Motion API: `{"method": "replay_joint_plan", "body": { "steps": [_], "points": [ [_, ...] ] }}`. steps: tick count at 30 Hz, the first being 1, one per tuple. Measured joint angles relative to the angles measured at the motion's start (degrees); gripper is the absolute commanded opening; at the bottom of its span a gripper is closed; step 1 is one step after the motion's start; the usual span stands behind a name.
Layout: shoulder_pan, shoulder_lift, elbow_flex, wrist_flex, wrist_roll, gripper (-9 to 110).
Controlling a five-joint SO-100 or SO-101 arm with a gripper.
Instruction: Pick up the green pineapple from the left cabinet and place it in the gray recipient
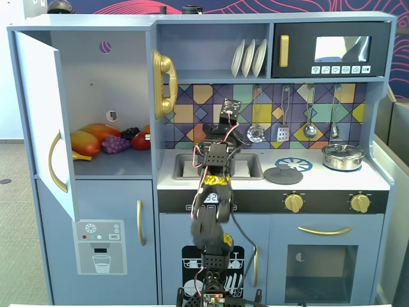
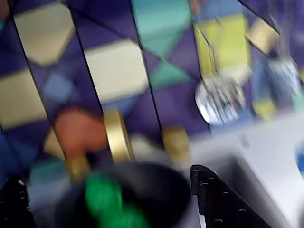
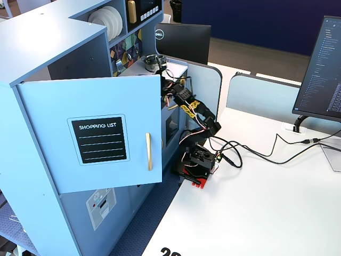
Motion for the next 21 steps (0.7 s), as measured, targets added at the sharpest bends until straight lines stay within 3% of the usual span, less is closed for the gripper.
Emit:
{"method": "replay_joint_plan", "body": {
  "steps": [6, 21],
  "points": [
    [-1.32, 20.04, 7.65, 27.86, -3.69, 0],
    [-9.93, 37.53, 54.32, 34.89, -6.15, 0]
  ]
}}
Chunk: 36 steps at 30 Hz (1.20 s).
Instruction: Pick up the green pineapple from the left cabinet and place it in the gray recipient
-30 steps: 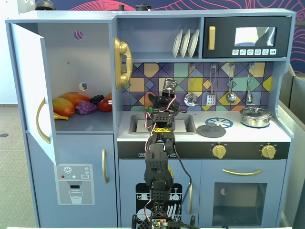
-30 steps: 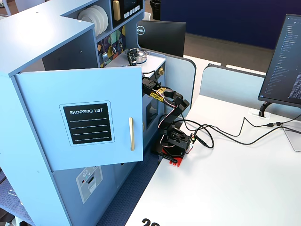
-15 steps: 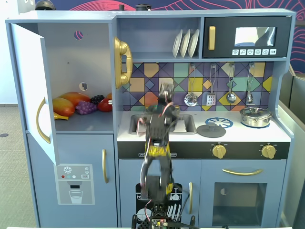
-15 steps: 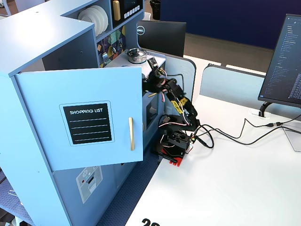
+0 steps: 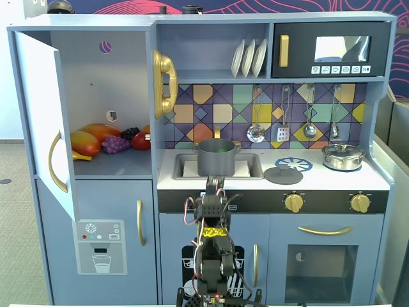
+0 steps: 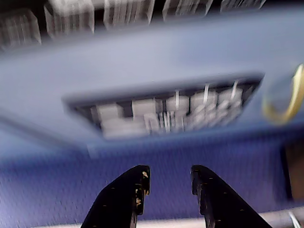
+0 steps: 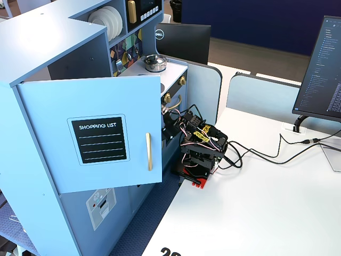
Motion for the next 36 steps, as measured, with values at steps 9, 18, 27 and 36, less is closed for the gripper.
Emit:
{"method": "replay_joint_plan", "body": {
  "steps": [9, 18, 27, 36],
  "points": [
    [-1.14, 3.96, 12.48, 7.73, -5.63, 0],
    [-0.26, 4.48, 13.18, 8.79, -4.57, 0],
    [0.26, 4.48, 13.18, 8.7, -3.16, 3],
    [0.26, 4.48, 13.18, 8.7, -3.16, 4]
  ]
}}
